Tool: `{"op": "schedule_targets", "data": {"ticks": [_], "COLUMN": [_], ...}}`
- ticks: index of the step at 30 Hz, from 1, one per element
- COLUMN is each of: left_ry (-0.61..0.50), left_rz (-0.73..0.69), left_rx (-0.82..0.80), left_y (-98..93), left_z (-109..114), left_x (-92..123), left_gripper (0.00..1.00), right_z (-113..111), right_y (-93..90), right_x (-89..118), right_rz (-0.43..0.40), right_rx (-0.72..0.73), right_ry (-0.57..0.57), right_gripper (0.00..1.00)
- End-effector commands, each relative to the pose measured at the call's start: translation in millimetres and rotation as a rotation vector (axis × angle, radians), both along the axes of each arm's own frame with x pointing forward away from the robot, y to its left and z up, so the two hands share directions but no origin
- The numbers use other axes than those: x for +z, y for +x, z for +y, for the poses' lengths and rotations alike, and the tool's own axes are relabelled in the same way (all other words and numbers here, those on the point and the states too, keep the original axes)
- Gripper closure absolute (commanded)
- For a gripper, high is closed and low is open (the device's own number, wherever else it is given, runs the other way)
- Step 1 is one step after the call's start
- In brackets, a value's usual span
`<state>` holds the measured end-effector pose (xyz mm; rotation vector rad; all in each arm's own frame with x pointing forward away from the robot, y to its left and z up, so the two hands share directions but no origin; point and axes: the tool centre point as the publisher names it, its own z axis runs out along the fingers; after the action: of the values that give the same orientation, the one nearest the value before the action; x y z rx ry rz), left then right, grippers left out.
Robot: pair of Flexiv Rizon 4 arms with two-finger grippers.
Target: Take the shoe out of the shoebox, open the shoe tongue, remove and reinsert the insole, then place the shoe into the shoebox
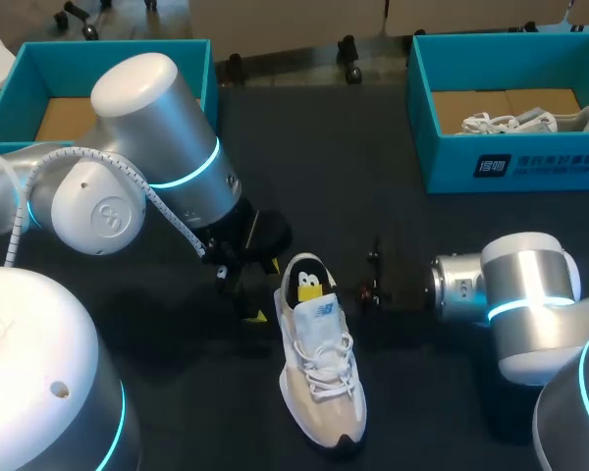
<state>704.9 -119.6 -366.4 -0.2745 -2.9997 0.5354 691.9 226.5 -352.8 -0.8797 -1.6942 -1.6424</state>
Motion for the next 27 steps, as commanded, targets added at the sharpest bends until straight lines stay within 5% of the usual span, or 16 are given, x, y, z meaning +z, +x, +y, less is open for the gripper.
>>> {"op": "schedule_targets", "data": {"ticks": [1, 3, 6, 27], "left_ry": [0.001, 0.001, 0.001, 0.001], "left_rz": [0.0, 0.0, 0.0, 0.0], "left_rx": [-0.001, -0.001, -0.001, -0.001], "left_y": [0.4, 0.4, 0.4, 0.4], "left_z": [-0.4, -0.4, -0.4, -0.4], "left_x": [-0.5, -0.5, -0.5, -0.5], "left_gripper": [0.0, 0.0, 0.0, 0.0], "right_z": [2.4, 2.8, 2.3, 0.3], "right_y": [-4.8, -3.1, -1.8, 9.1], "right_x": [-4.2, -0.1, 5.6, 26.3], "right_rz": [-0.006, -0.022, -0.044, -0.12], "right_rx": [-0.003, -0.005, -0.002, 0.006], "right_ry": [-0.001, -0.007, -0.016, -0.051], "right_gripper": [1.0, 0.74, 0.54, 0.62]}}
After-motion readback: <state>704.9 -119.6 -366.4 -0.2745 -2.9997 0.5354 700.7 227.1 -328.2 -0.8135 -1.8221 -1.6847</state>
